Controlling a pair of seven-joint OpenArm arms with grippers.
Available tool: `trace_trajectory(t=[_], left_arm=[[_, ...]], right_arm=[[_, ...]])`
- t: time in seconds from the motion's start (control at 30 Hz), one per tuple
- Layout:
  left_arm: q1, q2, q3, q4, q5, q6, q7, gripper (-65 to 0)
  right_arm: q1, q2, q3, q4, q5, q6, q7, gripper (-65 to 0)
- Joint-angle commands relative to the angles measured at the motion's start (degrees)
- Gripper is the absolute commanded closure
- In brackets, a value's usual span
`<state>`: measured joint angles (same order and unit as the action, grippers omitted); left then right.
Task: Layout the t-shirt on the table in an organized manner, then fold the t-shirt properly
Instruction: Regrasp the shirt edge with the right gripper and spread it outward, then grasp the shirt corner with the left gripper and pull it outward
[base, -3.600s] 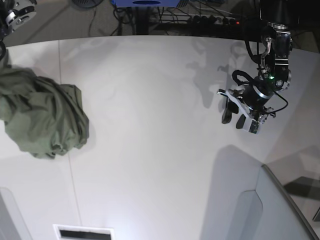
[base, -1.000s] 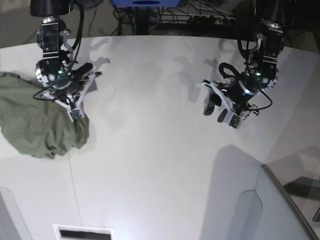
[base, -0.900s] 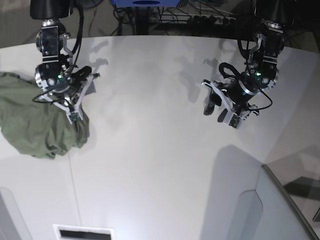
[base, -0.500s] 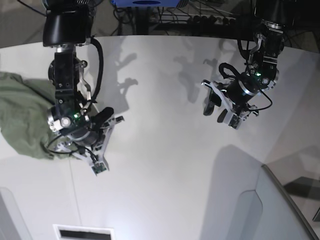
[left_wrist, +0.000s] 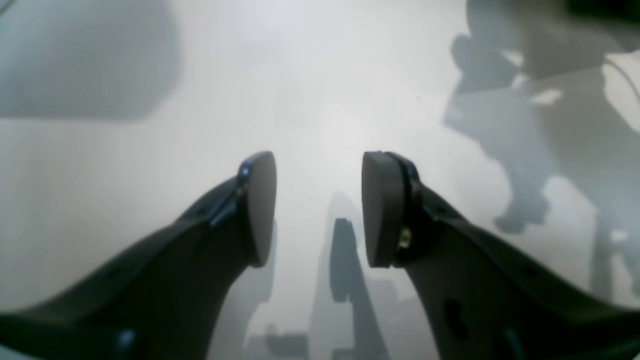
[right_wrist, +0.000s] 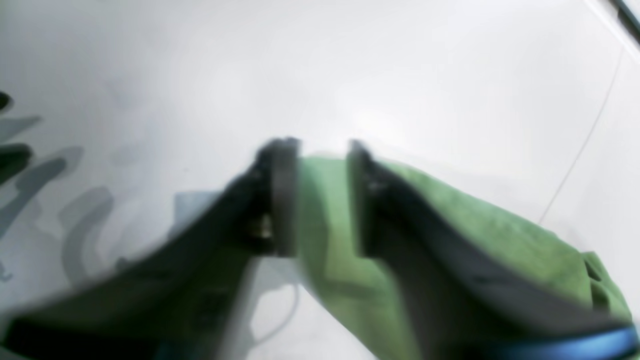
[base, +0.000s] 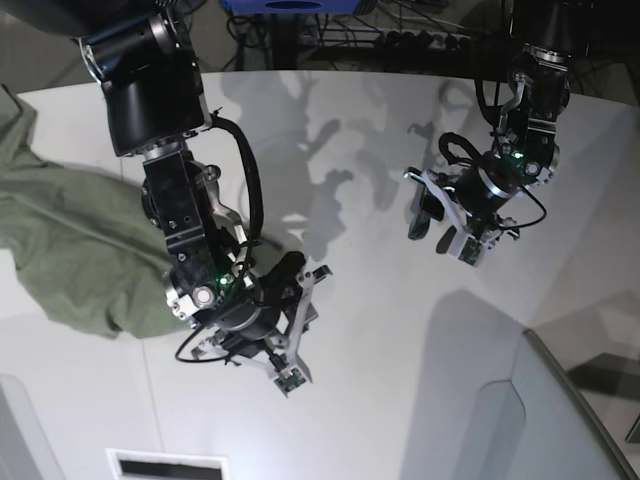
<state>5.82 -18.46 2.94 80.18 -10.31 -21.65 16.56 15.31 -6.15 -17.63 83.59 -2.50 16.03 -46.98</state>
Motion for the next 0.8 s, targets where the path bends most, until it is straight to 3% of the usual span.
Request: trace_trajectory(t=[0.0, 0.07, 0.17, 0.33, 0.53, 0.77], left_arm=[[-0.7, -0.7, -0.3, 0.9, -0.6, 0.0, -1.2, -27.2], [-0.8, -0.7, -0.3, 0.8, -0.6, 0.0, -1.2, -27.2], [-0.8, -0.7, -0.3, 0.8, -0.6, 0.0, -1.2, -27.2], [-0.8, -0.7, -0.3, 0.7, -0.6, 0.0, -1.2, -27.2], [-1.0, 0.8, 1.3, 2.1, -1.0, 0.0, -1.3, -27.2], [-6.0, 6.8, 13.7, 5.6, -0.6, 0.0, -1.1, -25.8]], right_arm=[[1.9, -0.2, 0.2, 1.8, 0.1, 0.0, 1.4, -35.3], [1.5, 0.7, 1.8, 5.2, -1.1, -0.1, 1.4, -44.1], [-1.6, 1.7, 4.8, 11.5, -4.1, -0.1, 0.8, -42.0], [-12.5, 5.3, 9.4, 17.5, -15.4, -0.1, -0.5, -38.7], [-23.1, 4.3, 30.1, 21.5, -16.8, -0.1, 8.3, -31.2], [-22.5, 5.0, 53.7, 14.4, -16.4, 0.2, 9.0, -31.4]])
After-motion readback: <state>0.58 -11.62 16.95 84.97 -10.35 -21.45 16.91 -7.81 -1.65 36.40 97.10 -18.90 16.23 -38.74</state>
